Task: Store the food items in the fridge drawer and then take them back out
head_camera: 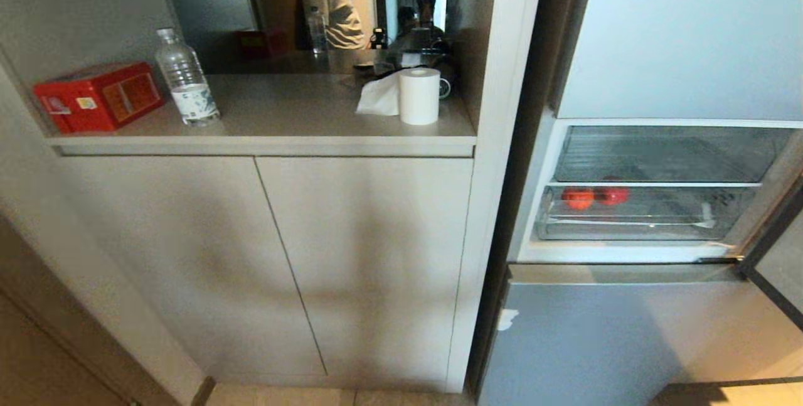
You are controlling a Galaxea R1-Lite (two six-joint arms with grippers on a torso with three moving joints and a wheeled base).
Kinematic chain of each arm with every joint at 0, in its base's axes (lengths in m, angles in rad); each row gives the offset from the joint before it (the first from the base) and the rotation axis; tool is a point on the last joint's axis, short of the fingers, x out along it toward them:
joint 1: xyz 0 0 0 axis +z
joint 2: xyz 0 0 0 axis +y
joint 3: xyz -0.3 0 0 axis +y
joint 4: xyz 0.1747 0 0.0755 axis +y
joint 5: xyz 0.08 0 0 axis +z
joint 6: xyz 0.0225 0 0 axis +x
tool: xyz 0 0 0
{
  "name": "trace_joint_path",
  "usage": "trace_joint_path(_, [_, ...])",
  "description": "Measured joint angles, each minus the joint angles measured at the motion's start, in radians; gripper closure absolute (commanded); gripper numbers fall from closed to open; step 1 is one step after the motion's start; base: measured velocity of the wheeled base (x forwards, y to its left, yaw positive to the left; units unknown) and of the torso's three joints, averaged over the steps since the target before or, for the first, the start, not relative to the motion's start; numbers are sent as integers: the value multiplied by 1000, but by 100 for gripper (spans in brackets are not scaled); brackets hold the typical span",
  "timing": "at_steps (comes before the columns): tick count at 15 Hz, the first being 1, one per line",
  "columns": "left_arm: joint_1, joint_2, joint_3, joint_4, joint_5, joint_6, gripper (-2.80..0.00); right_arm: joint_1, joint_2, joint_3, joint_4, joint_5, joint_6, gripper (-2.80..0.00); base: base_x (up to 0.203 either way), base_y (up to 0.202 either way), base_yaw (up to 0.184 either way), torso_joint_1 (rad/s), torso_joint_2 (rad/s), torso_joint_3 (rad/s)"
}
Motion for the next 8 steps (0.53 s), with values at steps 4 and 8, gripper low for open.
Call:
trace_joint_path(4, [0,0,0,0,0,0,0,0,2,-10,12,1,-59,0,0,0,0,0,0,0])
trace_joint_path(8, [0,0,0,0,0,0,0,2,139,-134,74,11,-35,0,0,0,0,0,0,0])
